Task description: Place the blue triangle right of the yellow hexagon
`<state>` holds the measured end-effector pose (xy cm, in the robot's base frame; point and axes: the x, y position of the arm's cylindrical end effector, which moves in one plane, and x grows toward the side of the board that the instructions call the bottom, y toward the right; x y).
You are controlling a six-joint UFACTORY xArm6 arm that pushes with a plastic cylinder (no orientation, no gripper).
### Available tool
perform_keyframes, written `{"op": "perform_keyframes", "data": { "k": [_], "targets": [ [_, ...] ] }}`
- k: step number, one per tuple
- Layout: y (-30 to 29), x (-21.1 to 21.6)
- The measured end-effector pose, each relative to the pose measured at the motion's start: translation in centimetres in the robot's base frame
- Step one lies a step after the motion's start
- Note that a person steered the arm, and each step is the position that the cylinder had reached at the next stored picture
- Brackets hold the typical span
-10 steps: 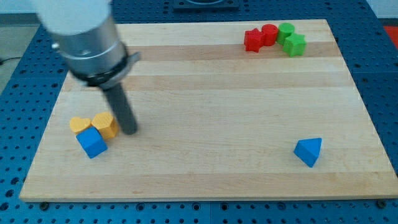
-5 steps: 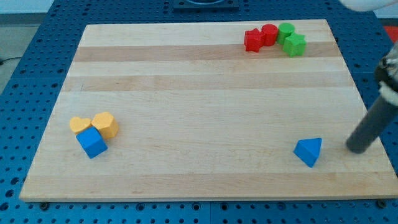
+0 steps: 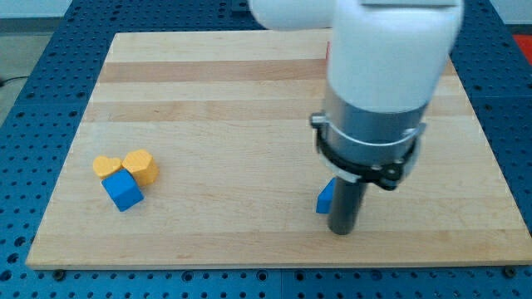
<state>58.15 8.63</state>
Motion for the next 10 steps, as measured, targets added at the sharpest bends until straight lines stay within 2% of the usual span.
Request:
{"op": "perform_keyframes", "data": {
  "k": [2,3,4,5,6,8,10],
  "targets": [
    [1.1,-3.3],
    [-4.9,-3.9],
    [-14.3,-4.3],
    [-15.3,-4.8],
    [-11.8,-4.8],
    [-11.2,-10.0],
    [-21.0,-10.6]
  ]
}}
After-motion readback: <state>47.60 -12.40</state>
